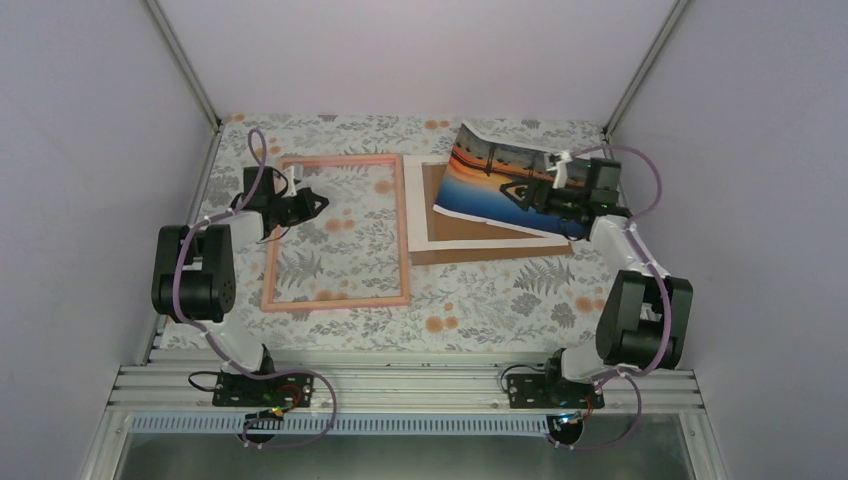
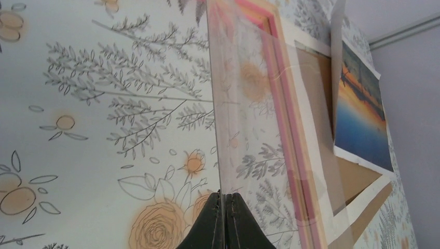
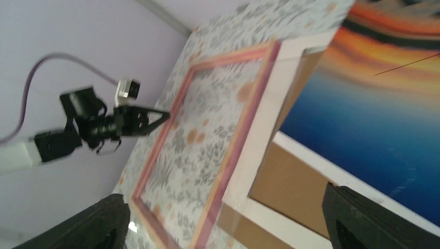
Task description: Put the photo into the frame
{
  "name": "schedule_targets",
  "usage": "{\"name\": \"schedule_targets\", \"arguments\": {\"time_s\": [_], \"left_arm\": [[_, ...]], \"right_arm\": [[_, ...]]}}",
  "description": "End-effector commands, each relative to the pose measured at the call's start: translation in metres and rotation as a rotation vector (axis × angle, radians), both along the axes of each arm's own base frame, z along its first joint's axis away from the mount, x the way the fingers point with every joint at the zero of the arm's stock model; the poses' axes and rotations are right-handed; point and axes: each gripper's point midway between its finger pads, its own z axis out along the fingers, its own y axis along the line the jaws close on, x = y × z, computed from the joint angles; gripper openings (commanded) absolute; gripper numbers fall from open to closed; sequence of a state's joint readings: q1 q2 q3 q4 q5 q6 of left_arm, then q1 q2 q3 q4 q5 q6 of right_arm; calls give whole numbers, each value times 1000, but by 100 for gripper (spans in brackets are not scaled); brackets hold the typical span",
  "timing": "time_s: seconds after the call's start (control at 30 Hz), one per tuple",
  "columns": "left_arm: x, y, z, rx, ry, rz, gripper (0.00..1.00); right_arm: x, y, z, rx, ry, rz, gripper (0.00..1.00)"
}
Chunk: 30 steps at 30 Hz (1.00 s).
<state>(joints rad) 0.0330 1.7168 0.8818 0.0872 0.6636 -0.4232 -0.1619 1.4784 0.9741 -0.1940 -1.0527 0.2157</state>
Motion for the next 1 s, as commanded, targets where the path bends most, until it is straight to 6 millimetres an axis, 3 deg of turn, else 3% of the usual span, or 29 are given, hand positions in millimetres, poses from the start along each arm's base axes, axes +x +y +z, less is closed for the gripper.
{"name": "schedule_targets", "arguments": {"time_s": [0.0,0.3,0.47,0.63,0.77,0.97], "left_arm": [[0,-1,-2,-31,3,-60,3],[-4,1,-11,-50,22,-66,4],[-7,0,-15,-50,35,-78,6],[-14,-2,-19,-47,50,-111,15],[-21,-5,-19,-43,62,-157,26],[-32,-4,-27,-52,100,-199,33]], "right_arm": [[-14,45,-18,-55,-39,125,88],[-50,132,-89,-98,94,423,63],[-61,164,-109,-102,121,520,51],[-62,180,-124,-104,140,550,49],[-61,181,-140,-107,178,548,47],[-62,180,-161,-108,225,546,45]]}}
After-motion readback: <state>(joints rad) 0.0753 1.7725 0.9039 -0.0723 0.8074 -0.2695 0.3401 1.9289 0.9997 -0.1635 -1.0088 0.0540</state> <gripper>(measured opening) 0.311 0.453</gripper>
